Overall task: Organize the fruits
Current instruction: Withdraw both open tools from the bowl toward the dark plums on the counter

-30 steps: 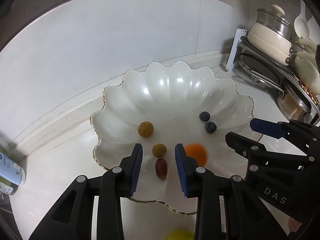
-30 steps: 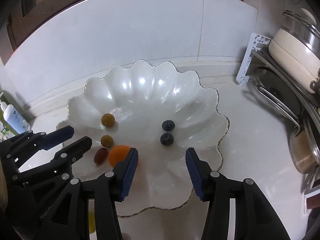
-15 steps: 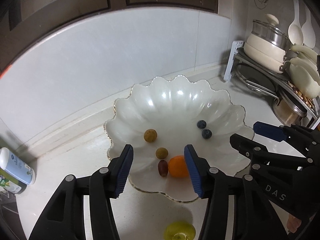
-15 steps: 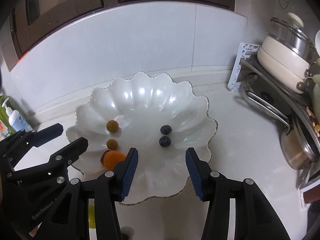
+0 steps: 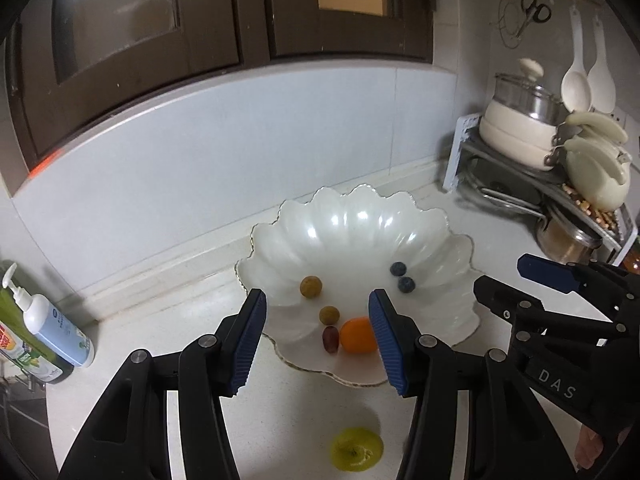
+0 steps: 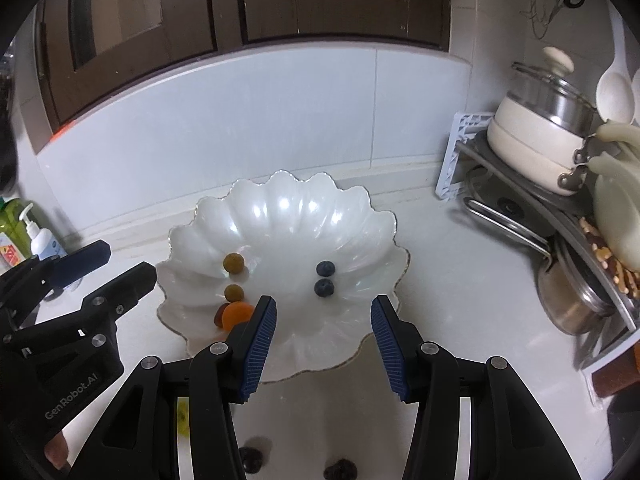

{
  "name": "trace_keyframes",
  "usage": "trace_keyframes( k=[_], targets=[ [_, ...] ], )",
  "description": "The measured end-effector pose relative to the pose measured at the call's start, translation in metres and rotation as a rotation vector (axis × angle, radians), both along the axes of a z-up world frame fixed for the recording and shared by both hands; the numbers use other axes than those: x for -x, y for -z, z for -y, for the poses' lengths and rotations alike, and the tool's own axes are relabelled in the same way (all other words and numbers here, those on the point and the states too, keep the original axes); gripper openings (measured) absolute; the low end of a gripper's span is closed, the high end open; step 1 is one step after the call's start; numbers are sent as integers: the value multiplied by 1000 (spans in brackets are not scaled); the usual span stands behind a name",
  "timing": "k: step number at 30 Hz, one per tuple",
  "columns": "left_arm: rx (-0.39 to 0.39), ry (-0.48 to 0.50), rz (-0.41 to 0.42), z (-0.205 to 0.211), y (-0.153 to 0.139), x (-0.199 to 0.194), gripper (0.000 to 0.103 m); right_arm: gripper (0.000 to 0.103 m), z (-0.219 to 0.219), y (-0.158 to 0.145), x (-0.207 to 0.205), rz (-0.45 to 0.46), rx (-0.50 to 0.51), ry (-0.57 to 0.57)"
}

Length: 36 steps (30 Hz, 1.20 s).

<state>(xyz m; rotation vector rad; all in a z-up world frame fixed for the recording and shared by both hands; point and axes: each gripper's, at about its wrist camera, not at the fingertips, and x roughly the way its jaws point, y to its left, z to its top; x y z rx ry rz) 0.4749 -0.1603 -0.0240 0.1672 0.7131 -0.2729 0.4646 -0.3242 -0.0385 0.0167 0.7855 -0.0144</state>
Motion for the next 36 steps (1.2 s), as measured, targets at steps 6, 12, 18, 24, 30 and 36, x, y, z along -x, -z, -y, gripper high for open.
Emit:
trace_keyframes(
  k=[6,12,18,24,30,36],
  targets=[
    [14,14,25,-2,-12,17,53,51,-3,-14,21,42,14,-10],
    [23,23,53,-5,-22,38,53,51,-3,-22,40,73,7,-8],
    [30,27,81,-9,-28,56,53,51,-7,-27,56,97,2,-13],
    [26,29,101,-16,-31,72,53,51,-13,-29,71,118,16,-20],
    [30,28,123,-23,-35,88,53,51,-13,-31,88,138,24,-12],
    [28,47,138,-24,-36,106,53,51,-12,-32,105,149,24,0]
  ],
)
